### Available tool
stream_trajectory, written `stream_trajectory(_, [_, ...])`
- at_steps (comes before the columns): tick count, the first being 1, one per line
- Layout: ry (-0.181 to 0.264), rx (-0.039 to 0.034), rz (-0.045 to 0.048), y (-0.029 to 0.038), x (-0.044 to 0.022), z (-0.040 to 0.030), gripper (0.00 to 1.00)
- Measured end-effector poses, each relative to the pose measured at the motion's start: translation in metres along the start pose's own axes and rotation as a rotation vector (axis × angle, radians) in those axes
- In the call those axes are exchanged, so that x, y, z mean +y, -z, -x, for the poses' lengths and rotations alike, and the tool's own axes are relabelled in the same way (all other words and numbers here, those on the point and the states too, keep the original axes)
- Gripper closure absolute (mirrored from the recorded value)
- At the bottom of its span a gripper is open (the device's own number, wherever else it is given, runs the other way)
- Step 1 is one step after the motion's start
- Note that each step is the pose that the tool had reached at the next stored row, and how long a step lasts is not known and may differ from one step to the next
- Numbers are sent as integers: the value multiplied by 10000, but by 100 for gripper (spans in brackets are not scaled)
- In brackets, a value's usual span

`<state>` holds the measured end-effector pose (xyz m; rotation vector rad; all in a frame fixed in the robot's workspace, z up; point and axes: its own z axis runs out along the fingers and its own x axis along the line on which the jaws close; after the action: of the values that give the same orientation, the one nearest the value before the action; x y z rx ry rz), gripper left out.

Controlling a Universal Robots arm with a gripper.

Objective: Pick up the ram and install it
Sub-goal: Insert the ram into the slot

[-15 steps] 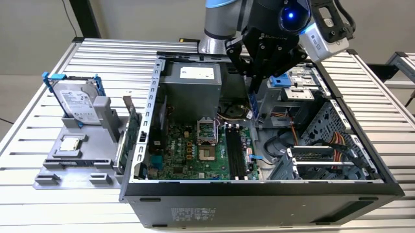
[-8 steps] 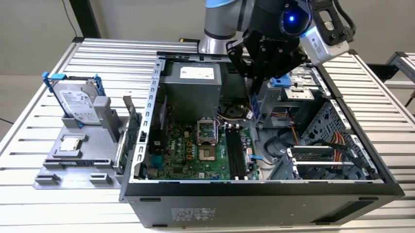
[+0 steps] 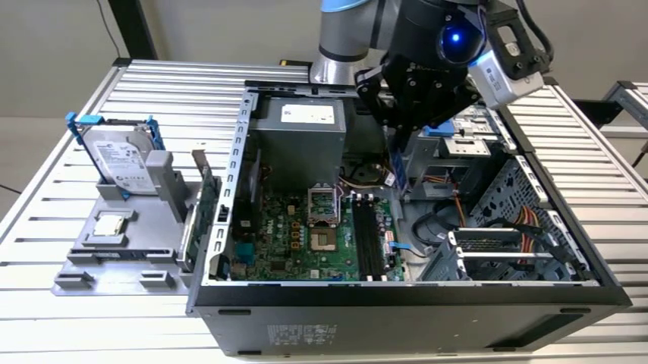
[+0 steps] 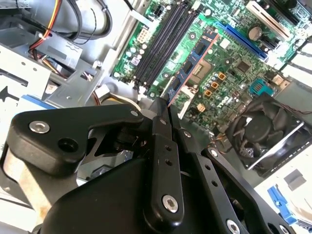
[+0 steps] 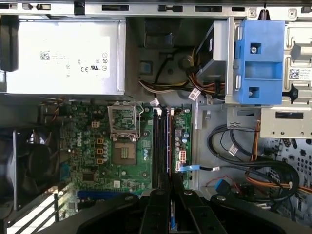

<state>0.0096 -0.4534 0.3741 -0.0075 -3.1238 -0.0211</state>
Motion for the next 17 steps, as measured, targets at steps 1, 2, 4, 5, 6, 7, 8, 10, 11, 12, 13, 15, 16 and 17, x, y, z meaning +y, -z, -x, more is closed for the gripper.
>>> stream_trajectory(1, [0, 0, 0, -7, 0, 3, 100])
stream_trajectory(2, [0, 0, -1, -15, 0, 7, 100])
stream_trajectory(4, [0, 0, -1, -31, -1, 16, 100])
stream_trajectory(5, [0, 0, -1, -41, -1, 19, 100])
stream_trajectory(6, [-1, 0, -1, -50, -1, 23, 100])
stream_trajectory(7, [0, 0, -1, -60, -1, 28, 100])
stream_trajectory(8, [0, 0, -1, -72, -1, 30, 100])
stream_trajectory(10, [0, -1, -2, -93, -1, 37, 100])
stream_trajectory(11, [1, 0, -2, -103, -1, 41, 100])
stream_trajectory(12, [-1, -1, -2, -113, -1, 42, 100])
stream_trajectory(13, [-1, 0, -2, -123, -1, 44, 100])
stream_trajectory(15, [0, 0, -2, -144, -1, 49, 100])
stream_trajectory(16, [0, 0, -2, -154, -2, 51, 100])
stream_trajectory(17, [0, 0, -2, -166, -1, 53, 100])
